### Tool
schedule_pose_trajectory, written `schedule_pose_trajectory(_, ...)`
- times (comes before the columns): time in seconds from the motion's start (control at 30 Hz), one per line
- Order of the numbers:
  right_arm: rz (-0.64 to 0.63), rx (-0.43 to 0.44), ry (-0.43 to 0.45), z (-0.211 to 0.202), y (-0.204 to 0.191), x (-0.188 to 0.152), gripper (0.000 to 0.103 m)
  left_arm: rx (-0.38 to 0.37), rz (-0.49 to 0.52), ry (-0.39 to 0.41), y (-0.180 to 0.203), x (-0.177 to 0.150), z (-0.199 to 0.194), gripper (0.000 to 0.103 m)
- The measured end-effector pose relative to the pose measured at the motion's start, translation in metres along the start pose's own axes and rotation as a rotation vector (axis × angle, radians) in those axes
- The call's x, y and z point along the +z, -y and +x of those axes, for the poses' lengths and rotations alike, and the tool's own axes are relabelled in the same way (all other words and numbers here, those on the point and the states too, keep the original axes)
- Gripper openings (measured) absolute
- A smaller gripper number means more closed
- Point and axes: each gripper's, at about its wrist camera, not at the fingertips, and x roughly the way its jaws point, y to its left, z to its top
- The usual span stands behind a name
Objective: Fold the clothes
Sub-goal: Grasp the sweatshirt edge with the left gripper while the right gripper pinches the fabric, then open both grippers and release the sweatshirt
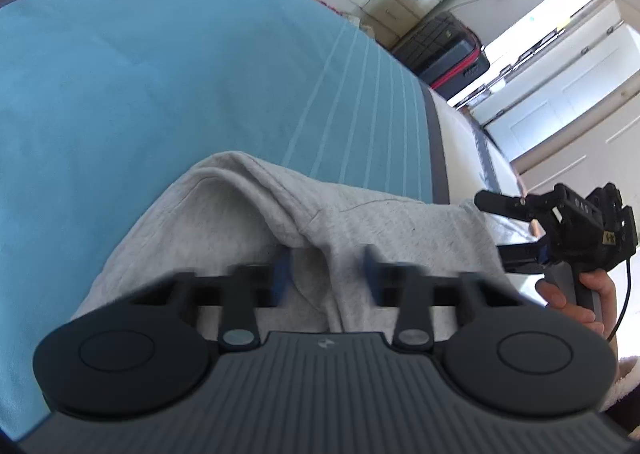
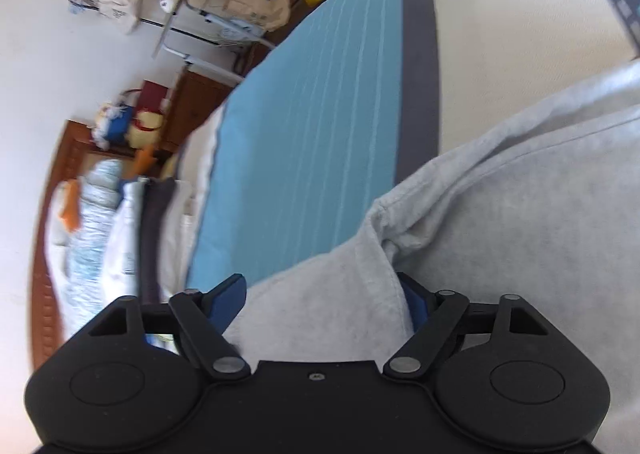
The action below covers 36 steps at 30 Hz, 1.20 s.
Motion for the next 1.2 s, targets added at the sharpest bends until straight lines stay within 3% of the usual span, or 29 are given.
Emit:
schedule_pose_trajectory(0.07,-0.007,0.028,-0.026,0.009,0.000,0.002,0.049,0.024,0.019,-0.002,0.006,0.000,0.004,0.002)
schedule_pose_trajectory(0.1,-0.016,0.016,-0.031,0.012,-0.001,0.001,0.043,0.027,0.024,0.009,0.008,0.002,0.002,0.002)
schedule_pose_trajectory(0.13,-0.036,-0.003,-0.034,0.015,-0.004,0.000,0.028,0.030,0.028,0.021,0.009,0.004,0.000,0.002)
schedule_pose_trajectory(0.17,-0.066,-0.027,-0.038,0.015,-0.009,0.000,0.022,0.032,0.033,0.032,0.011,0.006,-0.002,0.002)
schedule_pose_trajectory(0.27,-0.093,-0.007,-0.011,0.009,-0.011,0.002,0.017,0.027,0.028,0.079,0.013,0.020,-0.008,0.002)
schedule_pose_trajectory(0.37,-0.086,0.062,0.037,0.002,-0.010,0.006,0.017,0.033,0.025,0.128,0.014,0.045,-0.007,0.002)
schedule_pose_trajectory(0.47,-0.074,0.104,0.041,0.002,-0.008,0.007,0.018,0.029,-0.013,0.126,0.004,0.066,0.007,0.002)
schedule_pose_trajectory(0.57,-0.025,0.048,0.021,0.011,0.000,0.008,0.023,0.046,-0.052,0.064,-0.009,0.073,0.029,0.002)
schedule_pose_trajectory(0.63,0.009,0.013,0.009,0.016,0.005,0.009,0.026,0.061,-0.046,0.057,-0.012,0.071,0.033,0.003)
schedule_pose_trajectory(0.67,0.025,0.022,0.014,0.016,0.006,0.010,0.027,0.048,-0.045,0.076,-0.011,0.068,0.028,0.003)
schedule_pose_trajectory(0.77,0.069,0.061,0.076,0.005,0.011,0.010,0.044,0.019,-0.035,0.123,-0.006,0.058,0.010,0.011)
schedule_pose_trajectory(0.8,0.081,0.077,0.091,0.004,0.013,0.013,0.045,0.019,-0.027,0.132,-0.004,0.055,0.005,0.016)
schedule_pose_trajectory(0.87,0.112,0.107,0.104,0.004,0.016,0.017,0.051,0.030,-0.010,0.139,-0.002,0.052,-0.005,0.017)
schedule_pose_trajectory(0.93,0.123,0.108,0.111,0.008,0.019,0.018,0.052,0.030,0.001,0.142,0.002,0.049,-0.013,0.018)
schedule_pose_trajectory(1.07,0.036,0.056,0.137,0.011,0.007,0.016,0.052,-0.025,0.008,0.113,0.014,0.036,-0.021,0.033)
schedule_pose_trajectory(1.2,-0.061,-0.007,0.118,0.005,-0.005,0.019,0.051,0.082,0.117,0.077,0.033,0.025,-0.008,0.041)
